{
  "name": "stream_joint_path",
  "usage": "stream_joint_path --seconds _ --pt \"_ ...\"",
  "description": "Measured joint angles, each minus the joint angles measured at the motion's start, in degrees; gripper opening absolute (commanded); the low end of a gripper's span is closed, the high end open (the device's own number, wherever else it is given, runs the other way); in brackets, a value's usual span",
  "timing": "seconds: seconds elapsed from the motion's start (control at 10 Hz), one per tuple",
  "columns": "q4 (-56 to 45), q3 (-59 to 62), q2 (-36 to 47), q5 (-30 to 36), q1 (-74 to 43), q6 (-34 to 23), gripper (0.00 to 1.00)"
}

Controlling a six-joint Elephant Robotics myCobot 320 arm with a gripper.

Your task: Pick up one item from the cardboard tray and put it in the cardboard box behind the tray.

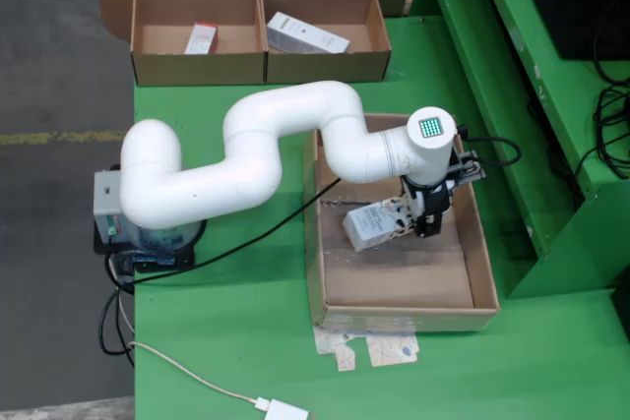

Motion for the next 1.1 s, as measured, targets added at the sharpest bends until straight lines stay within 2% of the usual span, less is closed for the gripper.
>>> stream_joint_path --seconds 0.1,0.3,0.7,1.1 --pt "-2.3 -2.2 2.5 0.0 0.0 -0.1 0.0" --pt "-6.0 -1.8 2.3 -1.0 0.5 -0.1 0.0" --pt "5.1 -13.5 13.2 -2.0 2.5 0.0 0.0" --pt "1.5 -23.6 23.7 -2.1 2.9 -0.4 0.0"
